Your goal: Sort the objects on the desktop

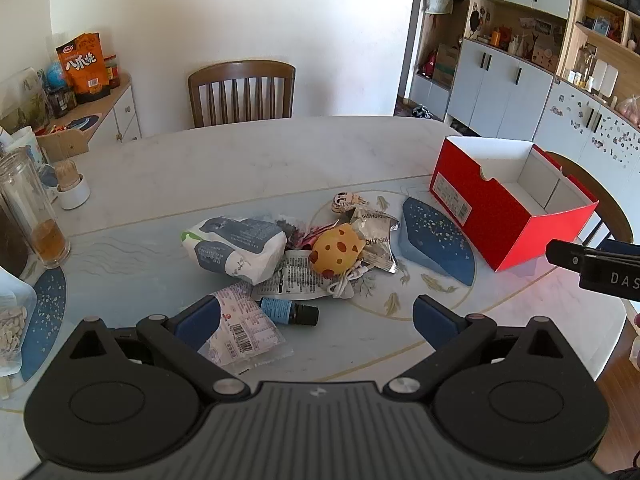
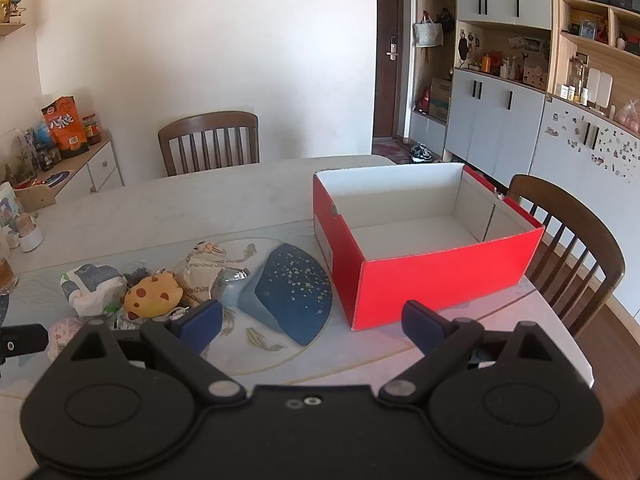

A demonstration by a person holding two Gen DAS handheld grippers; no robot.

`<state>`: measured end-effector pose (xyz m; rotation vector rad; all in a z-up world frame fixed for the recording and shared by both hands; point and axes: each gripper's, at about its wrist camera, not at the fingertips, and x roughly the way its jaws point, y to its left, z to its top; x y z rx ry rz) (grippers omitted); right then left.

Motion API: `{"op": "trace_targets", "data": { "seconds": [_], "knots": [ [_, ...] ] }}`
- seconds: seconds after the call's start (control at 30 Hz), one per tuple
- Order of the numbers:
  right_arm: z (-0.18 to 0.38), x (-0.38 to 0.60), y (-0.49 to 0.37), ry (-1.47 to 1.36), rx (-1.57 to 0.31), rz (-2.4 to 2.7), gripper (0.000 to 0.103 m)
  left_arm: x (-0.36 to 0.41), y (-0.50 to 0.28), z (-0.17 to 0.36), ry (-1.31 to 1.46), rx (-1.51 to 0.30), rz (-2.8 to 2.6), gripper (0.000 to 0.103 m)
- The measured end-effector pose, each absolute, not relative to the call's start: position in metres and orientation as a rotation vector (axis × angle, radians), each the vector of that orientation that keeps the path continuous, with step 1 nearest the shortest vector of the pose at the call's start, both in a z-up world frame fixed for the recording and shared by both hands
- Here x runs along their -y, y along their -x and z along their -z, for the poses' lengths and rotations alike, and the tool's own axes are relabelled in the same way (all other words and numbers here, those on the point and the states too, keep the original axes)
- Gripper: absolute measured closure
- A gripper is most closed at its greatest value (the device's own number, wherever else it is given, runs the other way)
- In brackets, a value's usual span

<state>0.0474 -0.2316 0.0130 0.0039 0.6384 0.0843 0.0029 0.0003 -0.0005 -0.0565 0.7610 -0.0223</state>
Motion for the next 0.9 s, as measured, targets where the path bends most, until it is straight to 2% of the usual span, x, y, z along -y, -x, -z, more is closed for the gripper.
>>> {"op": "trace_targets", "data": {
  "seconds": [0.4,0.9],
  "knots": [
    [-0.012,0.239,-0.064,0.022,-0.614,-0.201,0.007,0.005,-0.005,-0.009,0.109,-0.699,0.003,0.0],
    [-0.017,0.253,-0.099,0.14,-0.561,-0.517,0.007,0.04,0.002,-0.009,0.133,-0.661,-0.287,0.0]
  ]
}}
